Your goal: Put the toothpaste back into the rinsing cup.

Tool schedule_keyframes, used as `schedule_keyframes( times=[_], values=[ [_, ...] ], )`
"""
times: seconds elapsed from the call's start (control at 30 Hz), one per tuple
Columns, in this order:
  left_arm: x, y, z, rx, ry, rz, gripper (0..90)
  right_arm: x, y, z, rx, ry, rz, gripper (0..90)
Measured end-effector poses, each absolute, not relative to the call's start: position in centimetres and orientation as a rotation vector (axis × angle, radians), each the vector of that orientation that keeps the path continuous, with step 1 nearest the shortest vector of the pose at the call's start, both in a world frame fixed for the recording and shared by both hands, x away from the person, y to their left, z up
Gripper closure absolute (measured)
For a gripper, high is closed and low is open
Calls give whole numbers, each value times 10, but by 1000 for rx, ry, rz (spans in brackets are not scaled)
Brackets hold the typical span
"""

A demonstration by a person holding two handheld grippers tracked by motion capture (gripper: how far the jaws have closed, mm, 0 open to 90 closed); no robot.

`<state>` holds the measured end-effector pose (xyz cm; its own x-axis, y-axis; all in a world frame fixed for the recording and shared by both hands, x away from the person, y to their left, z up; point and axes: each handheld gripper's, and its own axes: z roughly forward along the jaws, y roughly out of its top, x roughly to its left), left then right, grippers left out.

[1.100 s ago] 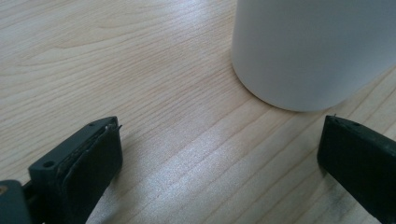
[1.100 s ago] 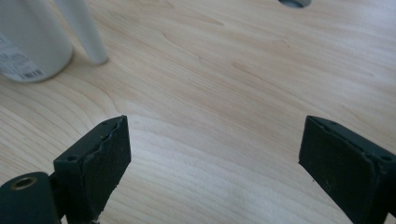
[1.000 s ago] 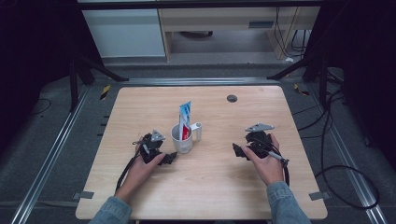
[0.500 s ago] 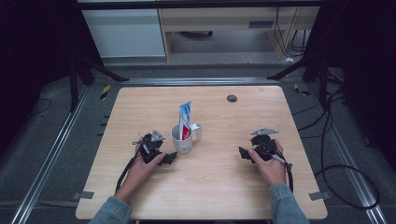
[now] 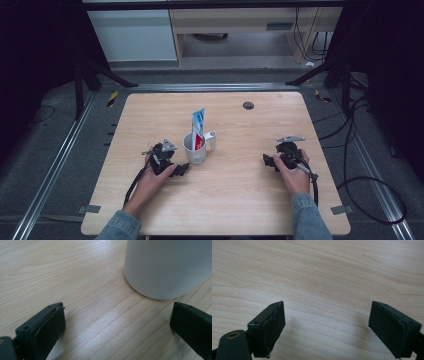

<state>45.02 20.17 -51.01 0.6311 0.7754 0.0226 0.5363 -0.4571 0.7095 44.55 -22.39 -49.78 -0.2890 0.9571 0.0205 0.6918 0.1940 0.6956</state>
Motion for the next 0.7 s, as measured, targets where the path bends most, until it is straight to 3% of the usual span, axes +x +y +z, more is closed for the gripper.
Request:
schedule_keyframes(
  times=[0.33,0.7],
  values=[
    [450,202,-510,2172,1020,454,0,448,-218,-509,1534,2008,855,122],
    [450,202,-510,2172,1021,454,0,450,-212,-514,1583,1938,832,5]
  ],
)
